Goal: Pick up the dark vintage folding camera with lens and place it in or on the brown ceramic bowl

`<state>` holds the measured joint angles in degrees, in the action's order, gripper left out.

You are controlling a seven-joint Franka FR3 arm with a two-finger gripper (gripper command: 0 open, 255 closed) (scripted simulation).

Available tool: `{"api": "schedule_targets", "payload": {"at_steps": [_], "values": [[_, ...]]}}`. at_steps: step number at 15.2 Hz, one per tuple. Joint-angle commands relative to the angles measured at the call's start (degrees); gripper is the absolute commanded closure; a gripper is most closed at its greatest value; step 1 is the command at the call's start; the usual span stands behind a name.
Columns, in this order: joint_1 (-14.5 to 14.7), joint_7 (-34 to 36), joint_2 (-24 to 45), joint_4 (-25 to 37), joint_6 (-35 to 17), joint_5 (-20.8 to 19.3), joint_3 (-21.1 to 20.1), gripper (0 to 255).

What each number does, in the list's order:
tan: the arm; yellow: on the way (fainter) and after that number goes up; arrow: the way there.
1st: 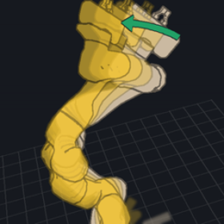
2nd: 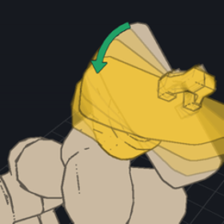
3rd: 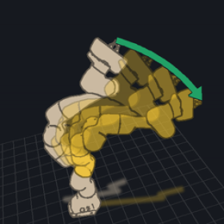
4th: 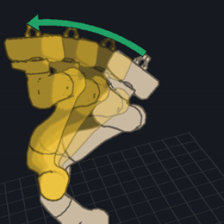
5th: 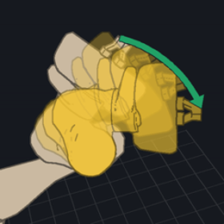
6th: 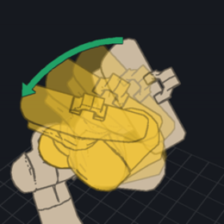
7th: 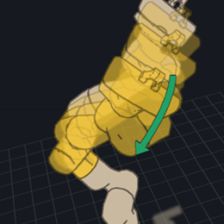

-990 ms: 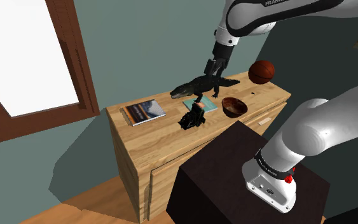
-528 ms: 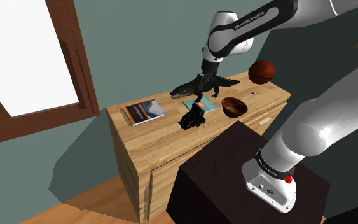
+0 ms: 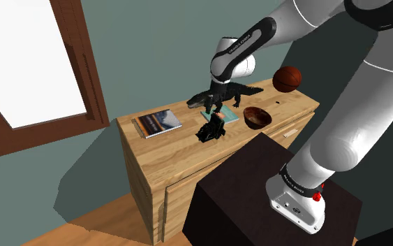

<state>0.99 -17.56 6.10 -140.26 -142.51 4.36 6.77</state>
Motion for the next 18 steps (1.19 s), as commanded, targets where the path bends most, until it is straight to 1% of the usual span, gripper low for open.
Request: {"api": "schedule_targets", "payload": {"at_steps": [1, 6, 7, 14, 18], "values": [[-0.2, -1.4, 4.9, 2.0, -2.5, 1.1, -0.3, 0], [-1.3, -4.4, 16.9, 8.6, -7.0, 3.3, -1.6, 0], [-1.4, -4.7, 18.3, 9.4, -7.4, 3.5, -1.8, 0], [-2.0, -5.5, 23.5, 10.1, -11.8, 4.6, -2.8, 0], [-2.1, -5.5, 23.9, 10.2, -12.2, 4.7, -2.9, 0]]}}
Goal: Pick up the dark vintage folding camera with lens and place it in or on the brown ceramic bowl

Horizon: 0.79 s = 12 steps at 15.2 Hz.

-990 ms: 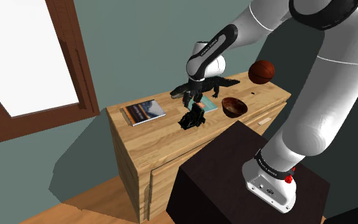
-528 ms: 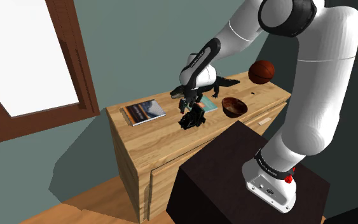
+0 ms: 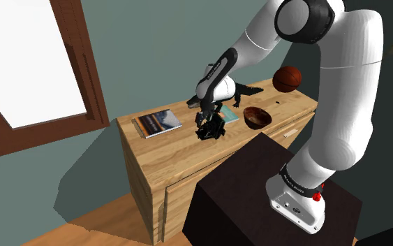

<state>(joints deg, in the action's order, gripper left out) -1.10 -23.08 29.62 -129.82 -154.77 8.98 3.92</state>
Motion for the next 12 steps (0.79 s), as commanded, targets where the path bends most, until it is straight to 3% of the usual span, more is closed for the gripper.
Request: {"api": "schedule_targets", "payload": {"at_steps": [1, 4, 5, 12], "values": [[0.0, 0.0, 0.4, -0.2, 0.1, 0.0, -0.1, 0], [0.0, 0.0, 0.4, -0.2, 0.1, 0.0, -0.1, 0], [-0.1, 0.0, 0.3, -0.1, 0.2, 0.0, 0.0, 255], [-0.7, -0.8, 0.9, -0.7, -0.9, 0.3, -0.2, 255]]}}
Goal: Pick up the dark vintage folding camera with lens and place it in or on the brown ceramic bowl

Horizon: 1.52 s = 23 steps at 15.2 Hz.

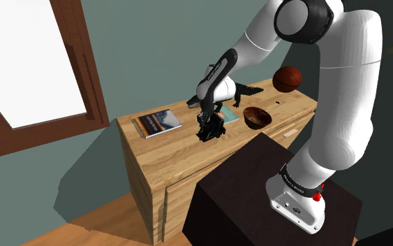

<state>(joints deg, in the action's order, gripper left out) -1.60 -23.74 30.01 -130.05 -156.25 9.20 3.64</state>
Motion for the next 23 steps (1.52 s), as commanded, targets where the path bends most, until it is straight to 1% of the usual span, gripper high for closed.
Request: {"api": "schedule_targets", "payload": {"at_steps": [1, 2, 5, 23], "values": [[-0.1, 0.0, 0.7, -0.1, 0.7, 0.0, 0.1, 255], [0.5, 0.7, 0.0, 0.0, 1.6, -0.2, 0.2, 255], [0.8, 1.0, -2.4, -0.7, 3.3, -0.6, 0.6, 255], [2.2, 3.6, -15.7, -2.4, 14.8, -3.8, 2.7, 255]]}}
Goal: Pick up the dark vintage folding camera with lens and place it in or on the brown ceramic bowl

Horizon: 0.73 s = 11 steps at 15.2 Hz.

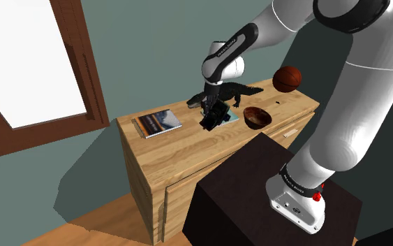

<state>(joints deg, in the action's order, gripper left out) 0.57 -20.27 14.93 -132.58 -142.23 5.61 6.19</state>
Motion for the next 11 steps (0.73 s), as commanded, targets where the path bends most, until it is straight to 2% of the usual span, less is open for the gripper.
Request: {"api": "schedule_targets", "payload": {"at_steps": [1, 11], "values": [[0.1, 0.2, -1.3, 0.2, 1.5, -0.4, 0.2, 255], [0.3, 1.5, -7.6, 1.2, 8.7, -1.9, 0.7, 255]]}}
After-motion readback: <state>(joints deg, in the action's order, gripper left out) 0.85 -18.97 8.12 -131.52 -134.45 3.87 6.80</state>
